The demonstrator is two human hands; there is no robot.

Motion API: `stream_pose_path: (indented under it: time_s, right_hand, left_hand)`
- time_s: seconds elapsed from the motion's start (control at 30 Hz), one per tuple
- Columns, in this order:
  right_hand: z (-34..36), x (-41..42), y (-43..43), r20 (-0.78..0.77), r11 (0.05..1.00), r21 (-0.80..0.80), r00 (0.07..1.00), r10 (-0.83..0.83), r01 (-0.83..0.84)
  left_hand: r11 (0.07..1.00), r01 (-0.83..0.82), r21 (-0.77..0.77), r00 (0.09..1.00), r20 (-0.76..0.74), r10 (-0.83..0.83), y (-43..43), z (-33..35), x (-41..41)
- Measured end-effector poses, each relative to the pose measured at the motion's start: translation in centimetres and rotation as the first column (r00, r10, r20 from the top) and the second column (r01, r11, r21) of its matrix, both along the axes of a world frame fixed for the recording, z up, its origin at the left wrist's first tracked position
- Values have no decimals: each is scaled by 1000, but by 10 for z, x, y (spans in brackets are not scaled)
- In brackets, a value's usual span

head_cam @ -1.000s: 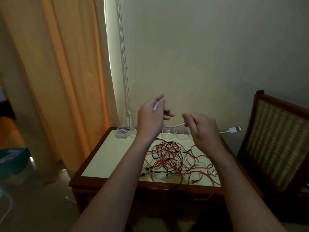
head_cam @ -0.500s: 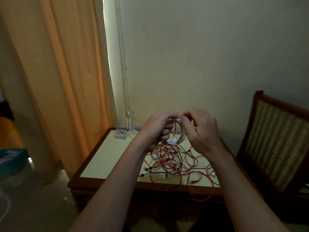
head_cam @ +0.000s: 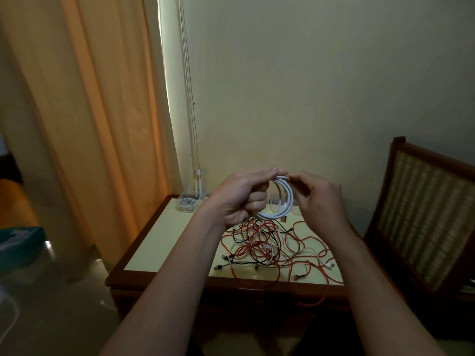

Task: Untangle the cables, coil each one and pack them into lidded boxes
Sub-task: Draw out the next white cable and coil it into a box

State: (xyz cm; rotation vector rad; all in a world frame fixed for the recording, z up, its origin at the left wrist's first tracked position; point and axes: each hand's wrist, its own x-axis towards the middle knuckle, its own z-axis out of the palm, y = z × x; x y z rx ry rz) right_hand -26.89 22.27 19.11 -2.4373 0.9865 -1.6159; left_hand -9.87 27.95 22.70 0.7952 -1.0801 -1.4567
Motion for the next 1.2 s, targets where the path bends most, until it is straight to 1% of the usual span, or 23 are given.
stream_pose_path:
  time_s: [0.07,0.17,0.3,0.37,0.4,0.43,0.47,0.53,0.57,0.6,0.63,0.7,0.8,0.83,0.87,0.9,0.93,1.03,1.1,1.2]
  right_hand:
    - [0,3,0,103,999,28,994,-22,19]
    - [2,8,2,292,987,160,956,-28,-20]
    - [7,12,2,445,944,284,895,27,-170]
    - [8,12,3,499,893,361,865,58,-269]
    - [9,11,4,533,848,412,843,74,-335]
    - [11,11,7,573,781,467,814,89,-414]
    - [14,10,10,618,695,511,778,111,-505]
    - [15,7,12,713,472,560,687,145,-681]
    - [15,6,14,741,359,580,656,140,-731]
    - [14,5,15,747,277,602,651,134,-749]
    - [12,6,16,741,223,622,656,143,-751]
    - [6,7,16,735,194,625,653,179,-756]
    - [3,8,16,800,117,564,576,165,-817]
    - [3,8,18,800,96,558,565,201,-824]
    - [3,8,18,765,118,577,585,270,-808]
    - [2,7,19,710,157,605,618,337,-781]
    - [1,7,19,662,204,626,651,371,-753]
    - [6,4,22,531,293,718,769,355,-631]
    - [13,3,27,358,416,760,856,374,-500]
    - [15,-1,28,122,603,725,923,364,-333]
  left_hand:
    - [998,65,19,997,-48,-64,1,1,-3]
    - [992,126,32,984,-129,-121,2,2,-6]
    - [990,129,51,980,-157,-120,1,5,-7]
    - [991,123,61,980,-162,-112,0,6,-6]
    - [990,123,63,980,-166,-111,-1,6,-4]
    - [990,126,61,979,-170,-114,-1,6,-3]
    - [990,129,57,978,-170,-118,-1,6,-1]
    - [992,120,45,984,-139,-113,-1,4,1]
    - [994,103,31,990,-97,-99,-1,3,1]
    - [997,77,6,996,-40,-77,0,2,1]
    - [999,45,-26,999,24,-44,1,2,0]
    - [994,-34,-103,990,134,47,2,1,-1]
    - [962,-159,-222,925,306,224,0,1,0]
    - [954,-177,-243,909,332,254,0,1,0]
    - [948,-188,-255,903,335,269,0,0,1]
    - [945,-192,-263,901,334,276,0,0,2]
    - [944,-192,-269,897,341,280,1,0,3]
    - [943,-193,-270,884,370,286,1,0,4]
    - [941,-205,-268,886,358,295,0,-1,6]
    - [949,-224,-223,917,281,282,-4,-1,9]
